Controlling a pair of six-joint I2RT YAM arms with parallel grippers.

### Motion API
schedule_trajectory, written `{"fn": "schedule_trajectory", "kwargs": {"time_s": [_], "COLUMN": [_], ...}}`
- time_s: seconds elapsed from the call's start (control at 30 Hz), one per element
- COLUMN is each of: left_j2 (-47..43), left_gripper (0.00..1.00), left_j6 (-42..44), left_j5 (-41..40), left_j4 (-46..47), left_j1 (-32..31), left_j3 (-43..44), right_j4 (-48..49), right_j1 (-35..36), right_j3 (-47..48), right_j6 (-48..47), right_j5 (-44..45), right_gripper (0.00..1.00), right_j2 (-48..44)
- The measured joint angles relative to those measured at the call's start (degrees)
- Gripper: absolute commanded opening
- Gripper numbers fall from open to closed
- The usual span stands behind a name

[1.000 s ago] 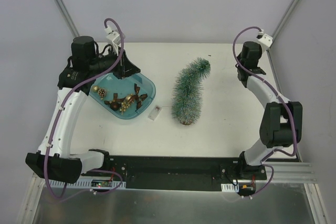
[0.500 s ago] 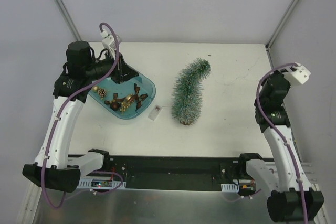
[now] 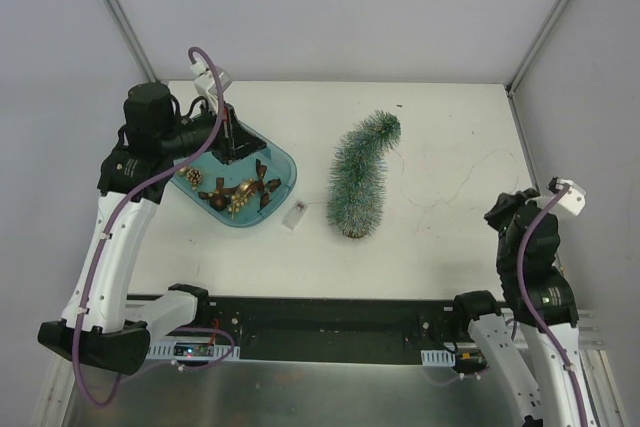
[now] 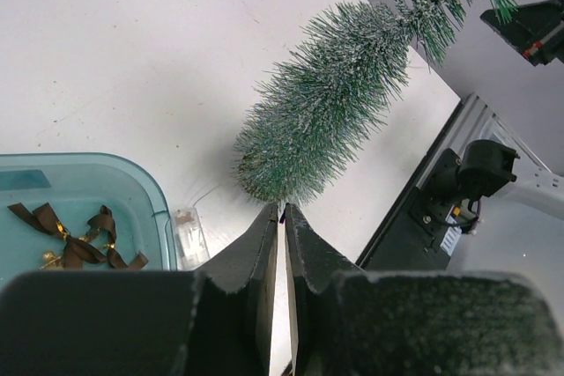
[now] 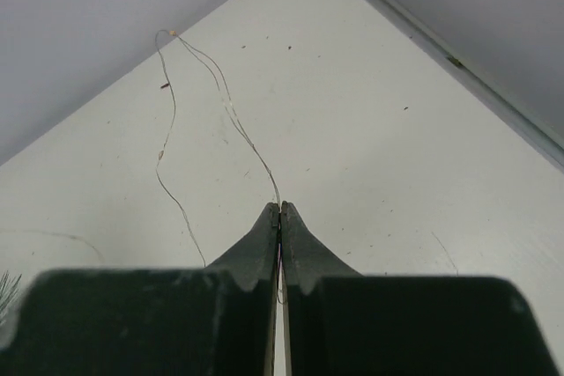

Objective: Decorate the small christmas tree

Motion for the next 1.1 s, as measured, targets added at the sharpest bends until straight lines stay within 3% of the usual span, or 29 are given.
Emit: {"fn": "schedule_trajectory", "kwargs": {"time_s": [0.17, 0.43, 0.53, 0.73, 0.9, 1.0, 1.1], "left_j2": [0.0, 0.0, 0.4, 2.6, 5.1, 7.4, 9.1], "left_gripper": [0.07, 0.09, 0.1, 0.15, 0.29, 0.5, 0.66], "left_j6": [0.0, 3.9, 7.2, 14.0, 15.8, 16.4, 17.2], "left_j5": [-0.8, -3.9, -5.6, -9.2, -7.9, -4.4, -0.2], "left_j4": [-0.2, -3.3, -6.4, -14.0, -17.1, -18.3, -19.2], "left_j1": [-1.4, -4.3, -6.8, -14.3, -17.5, -20.1, -23.7], "left_j3": [0.0, 0.5, 2.2, 10.4, 15.5, 17.9, 18.6], "right_j4": [-7.8, -13.5, -16.2, -21.4, -17.9, -15.3, -13.8], "right_j1": [1.7, 2.0, 2.0, 2.0, 2.1, 2.1, 2.1], "right_j3": [2.6, 6.8, 9.5, 11.9, 9.9, 8.7, 8.5], "right_j6": [0.1, -0.9, -0.9, -1.0, 0.3, 1.0, 1.2], "right_j5": [-12.0, -47.8, -55.5, -59.7, -65.4, -69.0, -71.0], "right_gripper": [0.01, 0.01, 0.01, 0.01, 0.01, 0.01, 0.01], "right_j2": [-1.8, 1.5, 2.5, -0.7, -9.8, -12.2, -12.1]}}
